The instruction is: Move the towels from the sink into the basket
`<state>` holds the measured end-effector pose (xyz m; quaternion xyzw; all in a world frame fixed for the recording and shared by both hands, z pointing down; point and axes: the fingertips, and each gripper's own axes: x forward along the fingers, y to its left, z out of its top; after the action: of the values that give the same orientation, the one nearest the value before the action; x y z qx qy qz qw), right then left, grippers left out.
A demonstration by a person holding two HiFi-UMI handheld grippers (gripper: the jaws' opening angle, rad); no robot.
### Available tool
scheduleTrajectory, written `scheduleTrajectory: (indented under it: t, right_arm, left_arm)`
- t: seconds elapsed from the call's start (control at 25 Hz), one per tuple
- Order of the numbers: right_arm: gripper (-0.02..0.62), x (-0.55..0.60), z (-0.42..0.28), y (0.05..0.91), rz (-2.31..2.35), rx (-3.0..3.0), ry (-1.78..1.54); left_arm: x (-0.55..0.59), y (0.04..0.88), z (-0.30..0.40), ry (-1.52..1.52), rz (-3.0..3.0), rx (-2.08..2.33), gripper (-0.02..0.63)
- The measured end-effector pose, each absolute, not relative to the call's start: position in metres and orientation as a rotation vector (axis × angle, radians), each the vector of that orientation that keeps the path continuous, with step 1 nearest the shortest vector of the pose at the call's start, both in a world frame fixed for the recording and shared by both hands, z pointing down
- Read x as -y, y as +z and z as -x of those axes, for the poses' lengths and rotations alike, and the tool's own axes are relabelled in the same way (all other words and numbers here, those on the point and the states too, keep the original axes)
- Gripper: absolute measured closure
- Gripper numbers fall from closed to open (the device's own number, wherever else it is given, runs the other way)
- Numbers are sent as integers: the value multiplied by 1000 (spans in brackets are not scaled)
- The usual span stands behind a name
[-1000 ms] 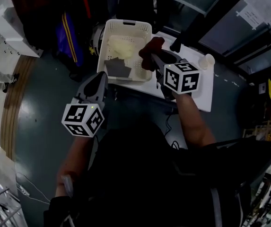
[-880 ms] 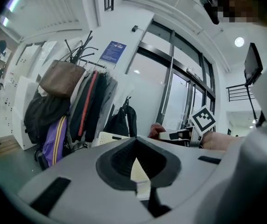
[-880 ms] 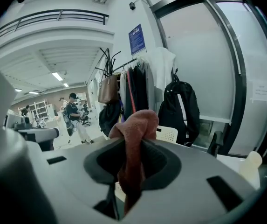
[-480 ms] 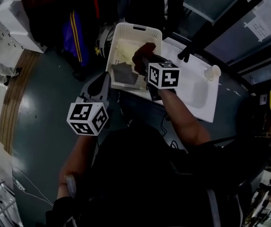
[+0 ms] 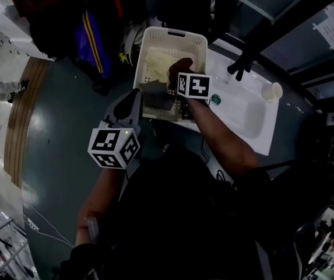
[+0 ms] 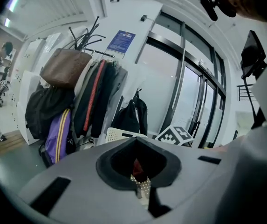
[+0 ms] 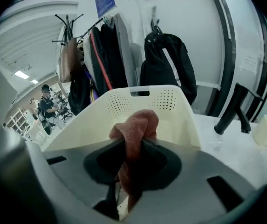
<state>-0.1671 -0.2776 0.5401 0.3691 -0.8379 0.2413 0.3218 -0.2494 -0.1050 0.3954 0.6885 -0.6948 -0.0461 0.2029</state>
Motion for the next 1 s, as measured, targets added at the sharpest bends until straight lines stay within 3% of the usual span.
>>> scheduleTrajectory:
  t: [0.36,0.72,1.0]
  right_arm:
    - [500,289,164,616,-1010,1987,765]
    - [494,297,161,634,-1049,1949,725]
    - [367,284,171,607,-1024,2004,722]
  left_arm:
    - [119,413,253,-114,-1894,1894,603]
    - [111,417,261,-121,-1859,1910,603]
    - [92,405,262,-125,-1883,1944,603]
